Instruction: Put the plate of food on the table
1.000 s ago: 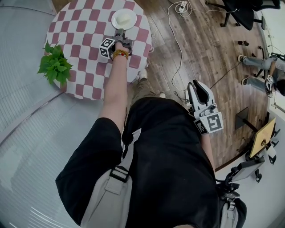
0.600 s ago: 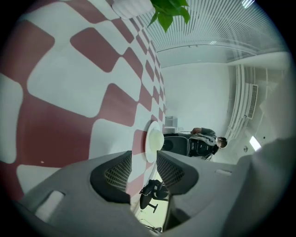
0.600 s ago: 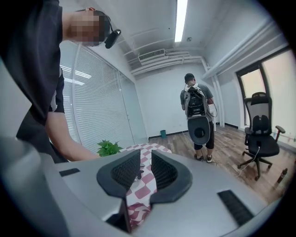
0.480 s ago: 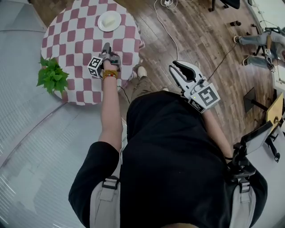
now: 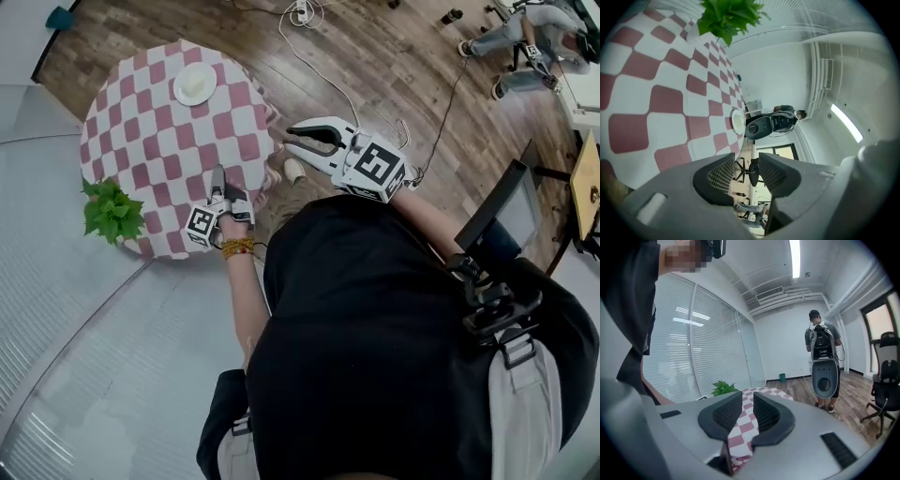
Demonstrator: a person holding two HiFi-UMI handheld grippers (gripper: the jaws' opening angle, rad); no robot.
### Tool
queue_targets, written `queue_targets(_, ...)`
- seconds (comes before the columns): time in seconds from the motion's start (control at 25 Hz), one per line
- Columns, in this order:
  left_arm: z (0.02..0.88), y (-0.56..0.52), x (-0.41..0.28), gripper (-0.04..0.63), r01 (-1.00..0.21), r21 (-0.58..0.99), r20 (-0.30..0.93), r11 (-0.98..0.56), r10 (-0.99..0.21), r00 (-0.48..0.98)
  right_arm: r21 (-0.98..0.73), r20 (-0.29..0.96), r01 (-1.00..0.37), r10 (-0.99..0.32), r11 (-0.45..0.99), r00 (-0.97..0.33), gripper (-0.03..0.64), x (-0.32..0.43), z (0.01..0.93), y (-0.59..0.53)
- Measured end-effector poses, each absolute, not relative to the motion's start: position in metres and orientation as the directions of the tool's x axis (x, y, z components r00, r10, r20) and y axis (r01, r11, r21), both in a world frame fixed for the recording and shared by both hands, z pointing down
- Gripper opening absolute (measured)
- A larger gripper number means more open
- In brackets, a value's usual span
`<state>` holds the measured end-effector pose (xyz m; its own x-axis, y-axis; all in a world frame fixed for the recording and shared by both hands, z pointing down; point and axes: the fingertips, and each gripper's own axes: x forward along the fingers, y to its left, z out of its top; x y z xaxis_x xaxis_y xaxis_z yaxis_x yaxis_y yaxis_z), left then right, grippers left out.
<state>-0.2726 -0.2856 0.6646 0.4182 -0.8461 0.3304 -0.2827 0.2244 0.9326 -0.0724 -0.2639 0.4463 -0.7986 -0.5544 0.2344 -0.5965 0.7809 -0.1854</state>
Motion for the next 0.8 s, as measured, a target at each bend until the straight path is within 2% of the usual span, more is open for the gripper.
queue_targets(0.16,0.6,-0.281,-0.292,0.152,-0.469,0.882,0.253,0.032,-0.873,0.416,-0.152,0.205,-0.543,-0.511,0.826,-0.835,0.08,-0.098,0.436,-0.268)
queue_targets(0.36,0.524,-0.284,-0.304,0.152,-0.706,0.684,0.172,-0.183,-0.9,0.401,-0.074,0.153,-0.507,-0.492,0.859,-0.857,0.08,-0.124,0.41,-0.28)
queue_targets(0.52,0.459,-0.287,-0.307,0.15,-0.812,0.508,0.059,-0.288,-0.929,0.367,-0.014,0.064,-0.487,-0.485,0.873,-0.872,0.074,-0.15,0.38,-0.295)
queue_targets(0.72,0.389,-0.281,-0.303,0.149,-0.91,0.269,-0.058,-0.317,-0.948,0.313,0.064,-0.083,-0.465,-0.46,0.883,-0.884,0.061,-0.169,0.322,-0.295)
queue_targets(0.8,0.37,-0.278,-0.295,0.142,-0.931,0.156,-0.087,-0.33,-0.943,0.32,0.097,-0.107,-0.452,-0.442,0.887,-0.891,0.058,-0.173,0.31,-0.293)
